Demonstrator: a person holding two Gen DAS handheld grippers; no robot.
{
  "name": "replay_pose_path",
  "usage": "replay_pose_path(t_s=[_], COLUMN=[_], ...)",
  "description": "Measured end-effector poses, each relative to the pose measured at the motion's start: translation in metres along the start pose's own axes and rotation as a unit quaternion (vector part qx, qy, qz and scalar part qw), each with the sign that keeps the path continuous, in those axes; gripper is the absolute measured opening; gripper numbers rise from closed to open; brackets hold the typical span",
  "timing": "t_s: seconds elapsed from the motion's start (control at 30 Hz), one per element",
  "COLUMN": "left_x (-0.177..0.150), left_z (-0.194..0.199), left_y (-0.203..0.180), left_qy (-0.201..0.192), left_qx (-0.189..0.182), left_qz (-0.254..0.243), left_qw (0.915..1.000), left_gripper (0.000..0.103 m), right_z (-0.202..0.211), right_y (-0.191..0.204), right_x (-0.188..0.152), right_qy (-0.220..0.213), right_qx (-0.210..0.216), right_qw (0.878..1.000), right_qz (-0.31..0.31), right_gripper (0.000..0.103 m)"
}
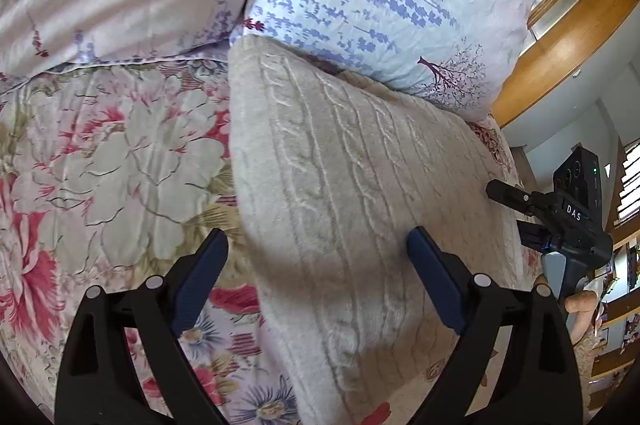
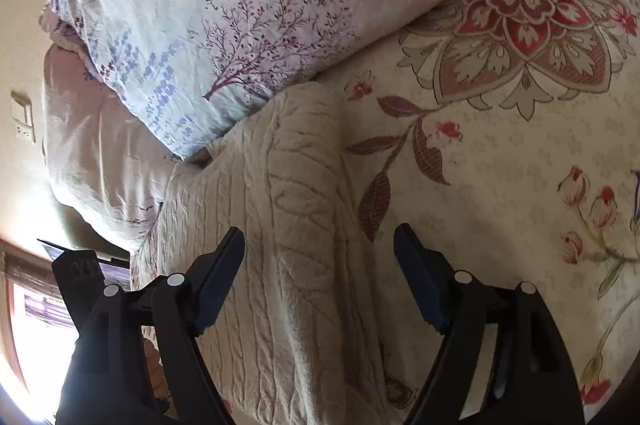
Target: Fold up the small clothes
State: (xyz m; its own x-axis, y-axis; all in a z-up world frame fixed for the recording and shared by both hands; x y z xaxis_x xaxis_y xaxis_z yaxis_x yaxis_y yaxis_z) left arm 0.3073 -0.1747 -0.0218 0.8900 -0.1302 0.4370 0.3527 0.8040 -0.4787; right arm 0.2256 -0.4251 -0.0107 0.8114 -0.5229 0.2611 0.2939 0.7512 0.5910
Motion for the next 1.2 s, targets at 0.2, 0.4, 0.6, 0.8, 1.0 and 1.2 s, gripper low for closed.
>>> replay_pose_path(t_s=[0.2, 0.4, 0.6, 0.8, 1.0, 1.2], left_x=[0.003, 0.010, 0.018, 0.013, 0.009, -0.005], left_z=[-0.009, -0.024, -0.023, -0.009, 0.017, 0.086], left_y=[0.000, 0.004, 0.014, 0.025, 0.032, 0.064], left_qy=[0.006, 0.008, -0.005, -0.021, -0.025, -0.045], left_qx=[-0.017, -0.064, -0.091, -0.112, -0.134, -0.118], left_qz=[0.007, 0.042, 0.073, 0.100, 0.095, 0.088], left_qw=[0.9998, 0.9970, 0.9932, 0.9885, 0.9860, 0.9881], left_gripper=[0.092, 0.092, 0.085, 0.056, 0.037, 0.036], right_z=[-0.002, -0.016, -0.022, -0.016, -0.006, -0.012], right_y=[0.005, 0.022, 0.018, 0.019, 0.035, 0.092], right_x=[-0.001, -0.007, -0.008, -0.010, -0.015, -0.035], right_qy=[0.004, 0.022, 0.031, 0.015, -0.009, -0.005], right_qx=[0.020, 0.034, 0.076, 0.096, 0.110, 0.137], right_qw=[1.000, 0.998, 0.996, 0.995, 0.994, 0.988], right_qz=[0.013, 0.049, 0.034, 0.027, 0.019, 0.065], right_gripper=[0.076, 0.065, 0.049, 0.036, 0.031, 0.029])
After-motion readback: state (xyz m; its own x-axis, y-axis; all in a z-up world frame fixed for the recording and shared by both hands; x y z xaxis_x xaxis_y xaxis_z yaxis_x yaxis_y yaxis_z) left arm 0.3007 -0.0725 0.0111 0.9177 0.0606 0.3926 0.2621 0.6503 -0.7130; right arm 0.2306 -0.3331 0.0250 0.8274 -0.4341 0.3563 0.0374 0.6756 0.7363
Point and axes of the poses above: each gripper's, at about its wrist camera, not at the fingertips, and z roughly against the way its jaws point, y to its left, x to its top, the point moved 4 cm from there along -z, roughly the way its jaws point, and after that the axes turned 4 degrees about -x, right-handed, at the moved point
